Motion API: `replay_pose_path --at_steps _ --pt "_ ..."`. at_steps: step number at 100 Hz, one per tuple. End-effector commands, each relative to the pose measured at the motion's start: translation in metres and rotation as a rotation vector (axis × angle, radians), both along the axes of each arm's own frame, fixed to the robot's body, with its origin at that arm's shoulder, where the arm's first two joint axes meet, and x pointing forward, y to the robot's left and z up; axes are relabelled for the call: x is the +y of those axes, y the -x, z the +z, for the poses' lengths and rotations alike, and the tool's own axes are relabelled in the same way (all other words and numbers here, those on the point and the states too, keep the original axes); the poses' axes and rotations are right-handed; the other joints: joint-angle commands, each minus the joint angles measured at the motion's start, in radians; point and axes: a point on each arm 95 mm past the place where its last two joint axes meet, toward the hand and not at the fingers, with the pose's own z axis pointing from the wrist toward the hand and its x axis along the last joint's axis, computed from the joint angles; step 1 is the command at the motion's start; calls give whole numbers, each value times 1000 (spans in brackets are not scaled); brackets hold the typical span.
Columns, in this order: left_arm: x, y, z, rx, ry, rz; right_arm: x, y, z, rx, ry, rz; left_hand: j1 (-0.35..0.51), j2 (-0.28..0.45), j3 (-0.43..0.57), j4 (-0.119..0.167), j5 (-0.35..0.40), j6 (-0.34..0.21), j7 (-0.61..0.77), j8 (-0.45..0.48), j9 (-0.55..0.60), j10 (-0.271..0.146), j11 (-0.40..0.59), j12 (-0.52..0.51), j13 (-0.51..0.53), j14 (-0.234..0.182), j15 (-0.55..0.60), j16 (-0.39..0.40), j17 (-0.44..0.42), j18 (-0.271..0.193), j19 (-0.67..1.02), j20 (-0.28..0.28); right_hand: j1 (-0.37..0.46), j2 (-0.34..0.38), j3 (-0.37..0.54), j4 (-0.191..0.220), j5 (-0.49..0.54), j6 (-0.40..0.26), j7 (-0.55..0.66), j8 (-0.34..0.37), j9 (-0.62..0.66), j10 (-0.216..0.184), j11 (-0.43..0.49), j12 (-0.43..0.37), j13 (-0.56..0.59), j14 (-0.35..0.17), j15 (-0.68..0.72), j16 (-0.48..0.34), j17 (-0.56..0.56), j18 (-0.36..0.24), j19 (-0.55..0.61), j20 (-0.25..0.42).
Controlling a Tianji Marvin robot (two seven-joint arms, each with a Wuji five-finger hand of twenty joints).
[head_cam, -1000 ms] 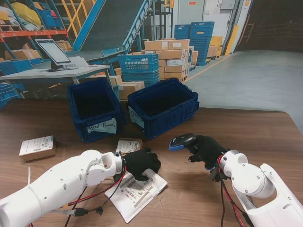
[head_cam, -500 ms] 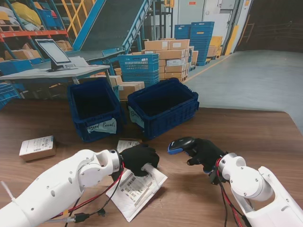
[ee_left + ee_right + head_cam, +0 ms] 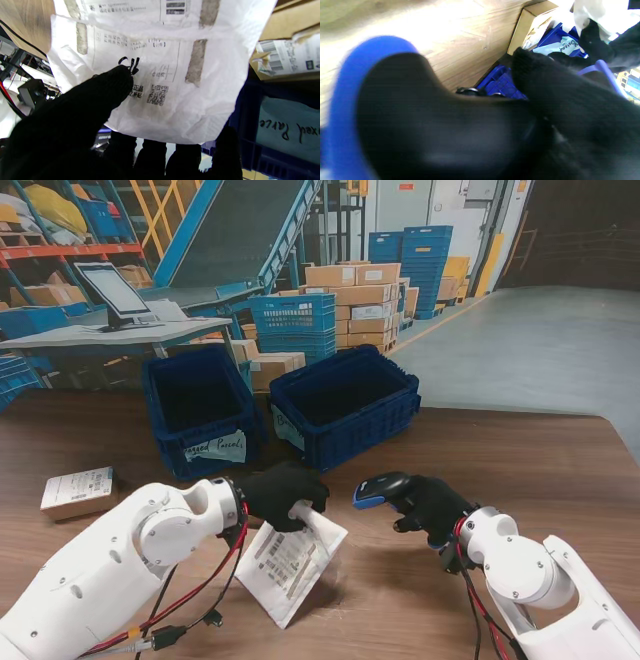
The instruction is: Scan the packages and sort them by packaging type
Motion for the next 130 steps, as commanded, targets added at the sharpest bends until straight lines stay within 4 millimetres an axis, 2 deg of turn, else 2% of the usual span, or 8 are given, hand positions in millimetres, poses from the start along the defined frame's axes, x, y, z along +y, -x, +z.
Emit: replay_pose_path --at_steps 1,36,45,49,57,72,107,130 --pt "0 2 5 3 6 1 5 3 -2 12 -11 12 16 -15 67 -10 42 -47 40 17 29 -15 16 8 19 -34 22 -6 -1 -9 28 -17 77 53 25 -2 56 -78 76 46 -15 -14 0 12 13 -55 39 27 -3 1 0 7" --pt "10 1 23 0 74 64 7 3 -4 20 -15 19 22 -28 84 -16 53 -47 32 32 100 -22 93 72 117 -29 89 49 28 1 75 -8 75 54 23 -2 56 -78 76 46 -16 -14 -1 11 12 -54 38 27 -3 2 1 7" --pt "12 2 26 -14 85 75 7 3 -5 20 -17 18 23 -38 95 -20 60 -51 34 35 148 -31 166 162 192 -31 156 139 54 5 132 12 76 54 24 -2 56 -78 76 46 -16 -14 -1 12 13 -52 38 27 -3 2 1 7" --pt "12 2 27 -18 92 80 7 2 -4 19 -17 17 24 -41 100 -22 61 -55 36 37 190 -34 166 340 222 -28 185 200 65 8 164 24 76 54 23 -2 56 -78 76 46 -16 -14 -1 12 12 -53 38 27 -3 2 1 7" --pt "13 1 30 -24 99 91 7 2 -4 18 -18 15 26 -36 100 -20 57 -64 42 46 280 -44 126 533 268 -16 250 298 89 18 230 59 76 54 23 -2 56 -78 76 46 -15 -14 -2 12 12 -54 38 27 -3 2 1 7" --pt "18 0 38 -22 118 119 7 1 -5 17 -20 15 29 -30 96 -16 50 -69 49 47 360 -47 126 704 327 -1 338 417 118 34 287 97 75 54 23 -2 56 -78 76 46 -15 -14 -2 12 12 -53 38 27 -4 1 0 7" --pt "47 -9 71 -27 183 260 9 0 -6 19 -21 22 36 -45 116 -11 61 -69 62 43 412 -30 302 776 448 36 472 639 179 122 416 203 75 55 23 -2 56 -78 76 46 -16 -14 -2 12 12 -53 37 27 -4 2 0 7" --pt "84 -25 103 -16 239 426 12 -4 -5 13 -23 28 36 -47 120 -8 62 -68 61 44 411 -31 324 774 454 40 478 669 184 139 454 244 77 55 22 -2 56 -78 76 46 -16 -14 -2 12 11 -53 37 27 -4 1 0 7"
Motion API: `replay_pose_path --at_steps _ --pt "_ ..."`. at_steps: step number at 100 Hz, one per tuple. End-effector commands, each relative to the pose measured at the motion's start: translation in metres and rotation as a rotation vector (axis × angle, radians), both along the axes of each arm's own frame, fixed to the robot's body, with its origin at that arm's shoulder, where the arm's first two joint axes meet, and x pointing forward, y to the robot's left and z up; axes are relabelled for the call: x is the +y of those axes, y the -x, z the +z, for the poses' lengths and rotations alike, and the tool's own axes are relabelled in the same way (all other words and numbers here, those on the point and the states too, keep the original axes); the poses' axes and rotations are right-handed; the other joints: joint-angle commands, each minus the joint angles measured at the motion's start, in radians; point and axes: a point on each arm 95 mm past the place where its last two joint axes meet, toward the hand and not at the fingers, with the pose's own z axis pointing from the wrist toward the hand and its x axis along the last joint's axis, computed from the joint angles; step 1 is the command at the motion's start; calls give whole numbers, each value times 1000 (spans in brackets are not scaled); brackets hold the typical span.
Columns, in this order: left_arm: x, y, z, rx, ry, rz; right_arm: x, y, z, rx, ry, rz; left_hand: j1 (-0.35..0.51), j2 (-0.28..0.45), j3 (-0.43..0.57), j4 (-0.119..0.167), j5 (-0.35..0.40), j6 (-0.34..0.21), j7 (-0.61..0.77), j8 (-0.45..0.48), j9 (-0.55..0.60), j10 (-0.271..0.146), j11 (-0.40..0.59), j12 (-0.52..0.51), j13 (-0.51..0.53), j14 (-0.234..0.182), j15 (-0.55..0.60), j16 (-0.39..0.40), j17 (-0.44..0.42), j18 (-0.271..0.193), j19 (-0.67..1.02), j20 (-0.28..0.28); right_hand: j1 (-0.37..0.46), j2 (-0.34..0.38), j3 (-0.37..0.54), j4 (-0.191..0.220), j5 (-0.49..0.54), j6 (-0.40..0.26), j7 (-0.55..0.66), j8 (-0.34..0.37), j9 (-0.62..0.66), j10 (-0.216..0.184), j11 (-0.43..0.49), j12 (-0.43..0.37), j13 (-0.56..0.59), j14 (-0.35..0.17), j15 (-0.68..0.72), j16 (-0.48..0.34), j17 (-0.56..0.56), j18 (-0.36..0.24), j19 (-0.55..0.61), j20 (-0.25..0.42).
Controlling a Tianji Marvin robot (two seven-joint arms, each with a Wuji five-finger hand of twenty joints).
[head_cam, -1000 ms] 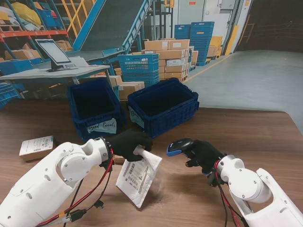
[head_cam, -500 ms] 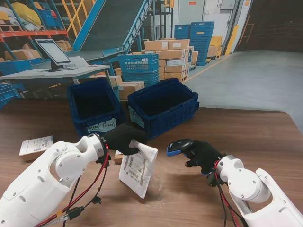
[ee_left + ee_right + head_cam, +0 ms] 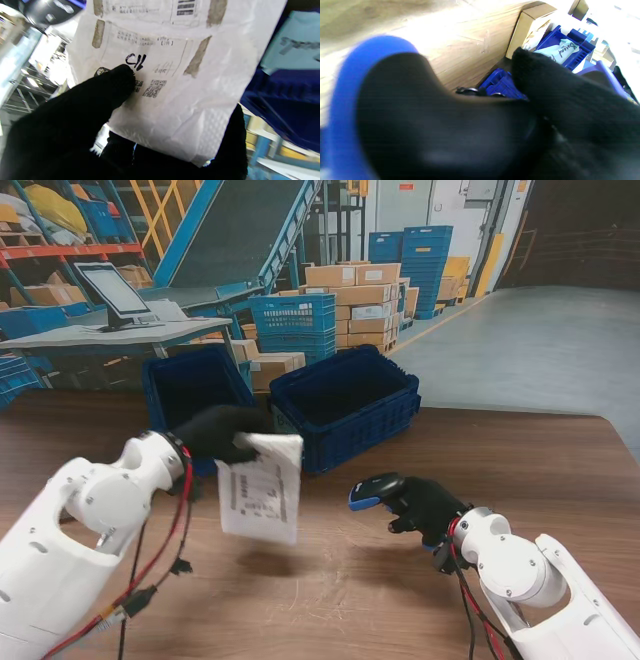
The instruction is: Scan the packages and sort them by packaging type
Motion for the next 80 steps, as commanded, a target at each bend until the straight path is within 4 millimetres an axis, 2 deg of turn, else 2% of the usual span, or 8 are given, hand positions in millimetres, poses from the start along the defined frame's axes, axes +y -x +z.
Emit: replay_pose_path --at_steps 1,40,80 --pt "9 -5 18 -21 25 31 6 0 1 2 -12 16 35 -15 78 3 25 -35 35 19 38 -1 38 16 26 23 26 11 -2 41 34 20 76 55 22 -2 56 -78 76 46 -16 -14 -2 12 11 -53 38 27 -2 0 0 7" --pt "59 -33 55 3 157 290 12 -3 -4 -13 -25 31 32 -13 76 0 23 -41 31 25 33 -14 30 13 22 10 -5 2 -3 18 9 15 77 56 21 -2 56 -78 76 46 -16 -14 -3 12 10 -50 38 28 -3 2 0 6" --pt "85 -65 80 7 220 490 13 -7 -8 -10 -47 14 33 -17 75 -5 27 -42 26 25 37 -14 25 13 27 9 -10 3 1 12 5 13 77 56 20 -2 56 -78 76 46 -16 -13 -3 12 11 -51 38 28 -3 2 0 6"
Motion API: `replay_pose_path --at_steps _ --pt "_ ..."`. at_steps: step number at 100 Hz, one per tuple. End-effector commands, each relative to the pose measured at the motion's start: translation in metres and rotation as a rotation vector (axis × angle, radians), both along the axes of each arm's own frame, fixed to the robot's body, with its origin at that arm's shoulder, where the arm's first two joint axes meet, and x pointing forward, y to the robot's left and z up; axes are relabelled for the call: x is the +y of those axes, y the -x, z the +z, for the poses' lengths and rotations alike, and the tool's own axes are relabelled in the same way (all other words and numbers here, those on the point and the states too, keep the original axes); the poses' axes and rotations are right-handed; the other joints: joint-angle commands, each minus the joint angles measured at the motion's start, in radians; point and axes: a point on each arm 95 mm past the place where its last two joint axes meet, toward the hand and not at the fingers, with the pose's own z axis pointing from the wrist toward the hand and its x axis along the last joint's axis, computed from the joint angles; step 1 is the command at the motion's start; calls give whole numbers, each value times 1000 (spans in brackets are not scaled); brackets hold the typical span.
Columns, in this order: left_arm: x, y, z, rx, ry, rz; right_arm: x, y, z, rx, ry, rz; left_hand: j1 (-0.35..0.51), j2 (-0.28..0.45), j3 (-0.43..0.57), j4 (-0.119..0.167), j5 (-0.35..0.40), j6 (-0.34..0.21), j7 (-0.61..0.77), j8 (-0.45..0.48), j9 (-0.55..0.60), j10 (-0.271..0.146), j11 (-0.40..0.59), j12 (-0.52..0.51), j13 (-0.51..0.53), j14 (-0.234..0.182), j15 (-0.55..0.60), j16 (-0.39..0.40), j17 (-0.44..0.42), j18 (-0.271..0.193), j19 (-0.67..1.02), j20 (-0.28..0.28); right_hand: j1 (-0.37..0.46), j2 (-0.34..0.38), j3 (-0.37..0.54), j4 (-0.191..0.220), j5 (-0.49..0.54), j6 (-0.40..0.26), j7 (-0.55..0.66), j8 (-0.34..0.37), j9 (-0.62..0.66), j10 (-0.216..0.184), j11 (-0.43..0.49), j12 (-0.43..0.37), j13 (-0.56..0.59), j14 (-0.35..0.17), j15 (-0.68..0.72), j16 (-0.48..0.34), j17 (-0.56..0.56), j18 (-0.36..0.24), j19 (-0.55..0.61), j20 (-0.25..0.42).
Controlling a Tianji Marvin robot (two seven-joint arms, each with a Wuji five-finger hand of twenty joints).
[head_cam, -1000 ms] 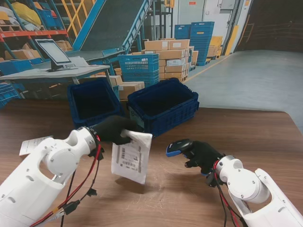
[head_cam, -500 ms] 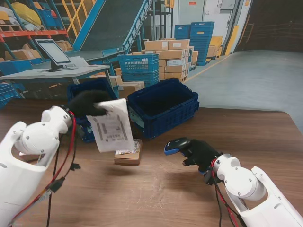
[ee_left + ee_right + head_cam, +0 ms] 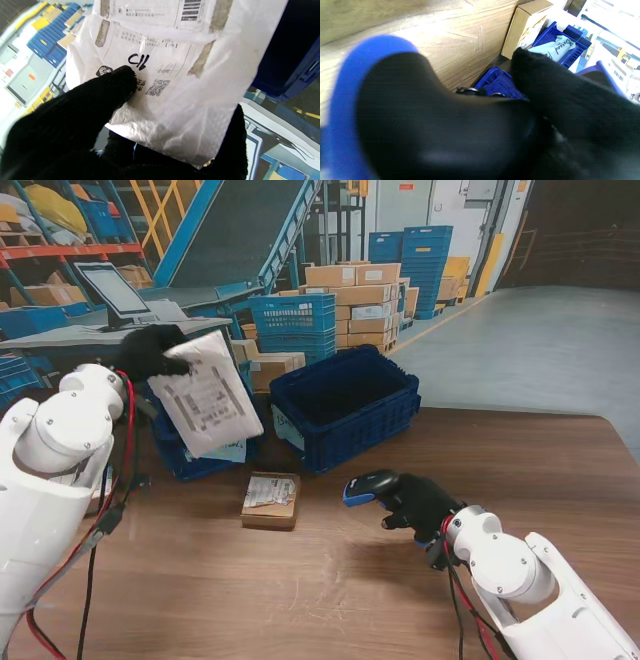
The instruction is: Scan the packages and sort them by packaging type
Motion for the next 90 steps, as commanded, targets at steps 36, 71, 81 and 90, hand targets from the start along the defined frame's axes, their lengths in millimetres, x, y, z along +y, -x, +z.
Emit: replay_pose_path --at_steps 36,71,81,90 --pt "7 -31 24 1 23 159 6 0 -3 7 -16 22 41 -24 46 -14 39 -49 14 15 50 -9 13 10 35 2 -9 9 6 -5 0 5 78 55 20 -2 56 -78 76 46 -17 -12 -3 12 11 -51 38 28 -3 -1 1 6" --pt "7 -60 27 -36 20 308 7 -3 -5 16 -13 38 51 -9 29 -25 32 -42 5 12 46 -6 14 4 35 6 -13 10 9 1 7 5 79 55 20 -1 56 -78 76 46 -17 -11 -3 12 11 -53 38 27 -3 2 1 6" --pt "7 -67 26 -48 17 347 7 -3 -5 18 -12 43 55 -10 29 -24 35 -40 6 9 47 -2 13 1 35 9 -15 8 9 5 9 5 79 56 20 -1 56 -78 76 46 -16 -10 -4 11 11 -51 38 28 -3 2 1 6" --pt "8 -72 23 -68 -25 389 7 -3 -5 19 -11 44 57 -6 20 -28 32 -38 4 6 45 -2 11 -2 34 9 -15 7 9 8 12 7 79 55 20 -1 56 -78 76 46 -16 -10 -4 12 11 -51 38 28 -4 3 1 6"
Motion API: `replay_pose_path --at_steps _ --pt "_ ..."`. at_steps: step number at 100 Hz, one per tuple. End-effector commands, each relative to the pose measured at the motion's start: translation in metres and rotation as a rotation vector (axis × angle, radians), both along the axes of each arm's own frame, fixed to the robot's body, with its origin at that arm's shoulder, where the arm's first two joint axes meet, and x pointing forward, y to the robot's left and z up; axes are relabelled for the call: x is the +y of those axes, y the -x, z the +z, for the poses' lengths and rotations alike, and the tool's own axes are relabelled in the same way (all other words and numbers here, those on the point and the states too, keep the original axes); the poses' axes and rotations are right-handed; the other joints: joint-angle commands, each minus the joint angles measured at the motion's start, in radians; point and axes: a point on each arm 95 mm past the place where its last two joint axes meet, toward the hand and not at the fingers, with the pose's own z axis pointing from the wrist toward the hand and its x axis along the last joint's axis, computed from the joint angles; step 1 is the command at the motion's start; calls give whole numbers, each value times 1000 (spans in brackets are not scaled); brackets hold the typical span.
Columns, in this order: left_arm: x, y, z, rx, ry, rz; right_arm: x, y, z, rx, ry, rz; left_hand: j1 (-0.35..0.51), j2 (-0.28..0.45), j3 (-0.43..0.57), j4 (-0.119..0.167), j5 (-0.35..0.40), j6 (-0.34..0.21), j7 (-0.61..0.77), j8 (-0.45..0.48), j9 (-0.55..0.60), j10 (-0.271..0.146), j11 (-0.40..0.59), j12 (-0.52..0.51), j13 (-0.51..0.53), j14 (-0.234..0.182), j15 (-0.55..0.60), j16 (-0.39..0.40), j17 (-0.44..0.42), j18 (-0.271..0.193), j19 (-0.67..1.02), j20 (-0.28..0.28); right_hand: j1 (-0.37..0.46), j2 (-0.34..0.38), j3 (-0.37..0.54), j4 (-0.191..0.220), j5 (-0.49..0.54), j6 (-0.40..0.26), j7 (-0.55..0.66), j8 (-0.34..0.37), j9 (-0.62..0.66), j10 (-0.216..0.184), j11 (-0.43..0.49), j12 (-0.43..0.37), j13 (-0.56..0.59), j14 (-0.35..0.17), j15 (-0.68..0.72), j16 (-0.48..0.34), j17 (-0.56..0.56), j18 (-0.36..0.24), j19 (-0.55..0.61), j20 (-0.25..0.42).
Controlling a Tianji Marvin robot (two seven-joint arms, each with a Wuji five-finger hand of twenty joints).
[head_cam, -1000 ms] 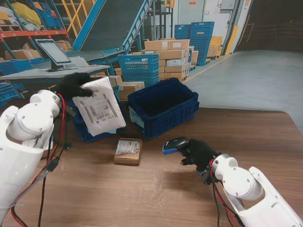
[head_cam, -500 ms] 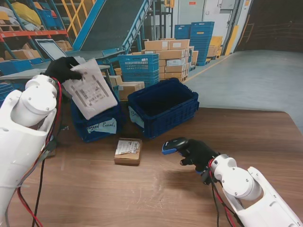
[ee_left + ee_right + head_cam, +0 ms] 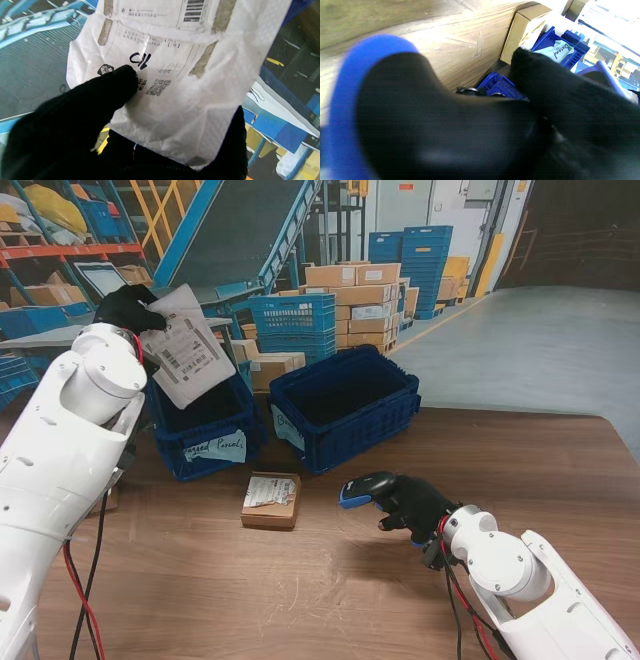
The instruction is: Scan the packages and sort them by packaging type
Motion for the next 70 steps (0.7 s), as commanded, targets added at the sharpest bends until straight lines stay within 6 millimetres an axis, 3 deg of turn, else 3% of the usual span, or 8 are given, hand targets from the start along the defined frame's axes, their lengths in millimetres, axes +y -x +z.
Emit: replay_pose_path --at_steps 1,31,70 --pt "-8 -4 1 4 -29 6 4 1 1 6 -6 17 45 4 20 -28 32 -36 4 5 30 -4 11 -2 33 9 -15 6 -1 8 13 7 79 55 21 -1 56 -78 76 46 -16 -10 -4 12 11 -51 38 28 0 2 1 6" --pt "-6 -18 -21 -60 -101 111 5 -3 -1 18 -6 30 56 17 4 -41 22 -34 9 -9 24 1 6 -17 25 15 -23 -7 -4 12 16 6 78 55 21 -1 56 -78 76 46 -16 -11 -4 12 12 -51 38 27 0 -1 1 6" --pt "0 -25 -54 -25 -146 115 7 -7 -1 14 2 50 66 52 -36 -51 -5 -41 17 -24 4 -8 3 -37 7 11 -25 -24 -18 5 13 4 79 55 22 -2 56 -78 76 46 -16 -11 -4 13 12 -51 39 27 1 2 1 6"
